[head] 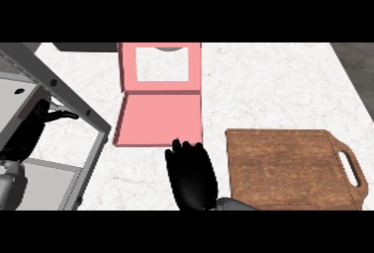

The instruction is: Pick the pear from the cutting board and place it in the cardboard box

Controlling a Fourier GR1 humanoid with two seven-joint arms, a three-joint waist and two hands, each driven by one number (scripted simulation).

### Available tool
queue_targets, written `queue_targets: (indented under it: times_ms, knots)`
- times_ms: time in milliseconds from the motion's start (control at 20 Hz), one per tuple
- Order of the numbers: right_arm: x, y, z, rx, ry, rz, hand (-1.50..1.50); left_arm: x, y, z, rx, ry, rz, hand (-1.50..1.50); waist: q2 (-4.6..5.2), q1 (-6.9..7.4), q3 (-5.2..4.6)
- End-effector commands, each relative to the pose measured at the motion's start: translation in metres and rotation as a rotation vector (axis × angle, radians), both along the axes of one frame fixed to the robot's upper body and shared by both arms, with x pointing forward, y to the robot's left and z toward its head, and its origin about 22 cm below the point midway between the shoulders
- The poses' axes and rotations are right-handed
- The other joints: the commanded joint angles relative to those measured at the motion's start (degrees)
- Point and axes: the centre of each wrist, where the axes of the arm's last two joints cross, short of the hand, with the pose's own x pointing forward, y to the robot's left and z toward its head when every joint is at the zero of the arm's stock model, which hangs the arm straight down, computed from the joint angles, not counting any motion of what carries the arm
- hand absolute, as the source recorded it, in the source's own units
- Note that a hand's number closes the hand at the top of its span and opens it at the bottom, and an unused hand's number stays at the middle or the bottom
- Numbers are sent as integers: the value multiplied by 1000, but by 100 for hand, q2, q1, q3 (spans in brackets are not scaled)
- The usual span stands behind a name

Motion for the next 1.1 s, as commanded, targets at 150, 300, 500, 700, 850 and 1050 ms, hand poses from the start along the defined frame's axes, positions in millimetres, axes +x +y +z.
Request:
queue_targets:
  times_ms: [150,300,500,700,850,1050]
  knots:
    - [-54,40,32,108,-170,61,150,15,-84,1,-94,-53,-273,0,0,-223,21]
    - [-68,40,52,173,-192,109,150,14,-80,-2,-71,-45,-264,0,1,-197,18]
    - [-72,36,74,280,-270,84,150,6,-80,-12,-82,-22,-254,0,-25,-258,19]
    - [-70,30,91,360,-284,29,150,5,-74,-12,-71,-27,-237,0,-13,-325,15]
    - [-66,29,99,349,-309,-7,150,4,-78,-10,-88,-47,-227,0,-27,-373,12]
    - [-54,30,107,356,-329,-68,150,6,-74,-5,-82,-43,-223,0,2,-395,12]
